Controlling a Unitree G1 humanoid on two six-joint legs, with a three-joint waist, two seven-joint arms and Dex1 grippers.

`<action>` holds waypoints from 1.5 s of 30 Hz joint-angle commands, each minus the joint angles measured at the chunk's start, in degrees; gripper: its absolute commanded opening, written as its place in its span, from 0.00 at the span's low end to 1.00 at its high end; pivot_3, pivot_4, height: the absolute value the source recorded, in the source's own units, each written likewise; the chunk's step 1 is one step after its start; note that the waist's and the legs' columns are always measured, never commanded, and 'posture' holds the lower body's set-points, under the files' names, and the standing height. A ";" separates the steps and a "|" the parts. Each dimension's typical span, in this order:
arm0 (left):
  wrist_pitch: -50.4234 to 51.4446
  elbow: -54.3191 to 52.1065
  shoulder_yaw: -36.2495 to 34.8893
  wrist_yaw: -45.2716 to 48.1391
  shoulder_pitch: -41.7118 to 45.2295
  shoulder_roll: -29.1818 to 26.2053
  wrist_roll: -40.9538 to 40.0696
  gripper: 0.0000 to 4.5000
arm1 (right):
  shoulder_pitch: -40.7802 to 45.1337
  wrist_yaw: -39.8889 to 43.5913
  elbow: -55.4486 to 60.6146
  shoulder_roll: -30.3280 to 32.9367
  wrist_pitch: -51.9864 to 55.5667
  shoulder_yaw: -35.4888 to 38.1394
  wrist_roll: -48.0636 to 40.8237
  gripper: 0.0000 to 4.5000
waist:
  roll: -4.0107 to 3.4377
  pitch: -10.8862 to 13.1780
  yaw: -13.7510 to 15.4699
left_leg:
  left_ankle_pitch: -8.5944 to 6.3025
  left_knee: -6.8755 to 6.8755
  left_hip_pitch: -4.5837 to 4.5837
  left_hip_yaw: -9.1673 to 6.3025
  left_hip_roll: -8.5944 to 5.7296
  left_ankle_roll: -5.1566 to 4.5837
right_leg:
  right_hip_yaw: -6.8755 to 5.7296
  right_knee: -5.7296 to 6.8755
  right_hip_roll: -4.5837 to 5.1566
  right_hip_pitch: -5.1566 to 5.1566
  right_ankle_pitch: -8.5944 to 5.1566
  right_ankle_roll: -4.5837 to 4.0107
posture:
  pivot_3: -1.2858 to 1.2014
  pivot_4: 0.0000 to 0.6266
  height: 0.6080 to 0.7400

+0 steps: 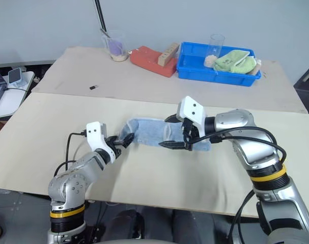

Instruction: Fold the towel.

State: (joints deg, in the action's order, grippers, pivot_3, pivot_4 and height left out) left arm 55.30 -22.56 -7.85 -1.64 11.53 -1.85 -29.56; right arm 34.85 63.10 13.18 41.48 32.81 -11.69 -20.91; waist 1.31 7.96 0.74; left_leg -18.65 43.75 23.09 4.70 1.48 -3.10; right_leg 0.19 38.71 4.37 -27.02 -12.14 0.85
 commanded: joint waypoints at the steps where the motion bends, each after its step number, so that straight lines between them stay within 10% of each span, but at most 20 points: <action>1: 1.00 1.03 0.80 -0.17 0.74 1.20 -0.39 0.88 | 0.79 1.10 2.08 0.97 -1.10 2.74 -1.36 1.00 | 0.00 0.00 0.01 | 0.00 0.00 0.01 0.00 0.00 0.00 | -0.01 -0.01 0.00 0.00 0.00 0.00 | 0.52 0.24 0.46; 10: -0.90 1.51 1.96 1.68 1.46 -0.88 1.37 0.01 | 0.32 1.19 1.77 1.83 -1.27 4.35 -1.39 1.00 | 0.01 0.01 -0.07 | 0.00 -0.01 0.06 -0.05 0.02 0.00 | -0.05 -0.08 0.00 -0.01 0.00 0.00 | 0.52 0.24 0.46; 25: -8.74 4.31 13.63 19.53 14.93 -12.13 5.04 0.01 | -10.05 3.57 2.48 17.09 0.00 16.45 -1.92 1.00 | 0.02 0.02 0.32 | 0.00 -0.03 0.18 -0.10 0.03 0.00 | -0.15 -0.32 0.01 0.00 0.00 0.00 | 0.52 0.24 0.46; 39: -29.88 36.14 31.05 34.74 31.70 2.50 16.24 0.01 | -25.37 -1.11 13.01 21.38 6.95 30.01 -5.63 1.00 | 0.07 0.06 -0.09 | -0.03 -0.14 0.19 -0.07 0.00 -0.07 | -0.08 -0.67 -0.06 0.08 0.05 0.12 | 0.52 0.24 0.46; 45: -32.81 39.49 30.24 38.55 32.61 4.14 17.49 0.55 | -26.44 -2.78 14.58 21.17 8.44 30.68 -6.46 1.00 | 0.05 0.08 0.01 | -0.03 -0.14 0.21 -0.08 0.00 -0.07 | -0.08 -0.69 -0.05 0.07 0.03 0.15 | 0.52 0.24 0.46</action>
State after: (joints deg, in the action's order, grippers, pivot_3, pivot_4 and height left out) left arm 23.93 17.88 22.97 35.97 42.76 1.54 -12.39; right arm 8.19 60.89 26.21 61.76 40.87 16.59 -26.15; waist 1.36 8.04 0.75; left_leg -18.68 43.61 23.31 4.63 1.48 -3.18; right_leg 0.11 38.02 4.33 -26.95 -12.11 1.00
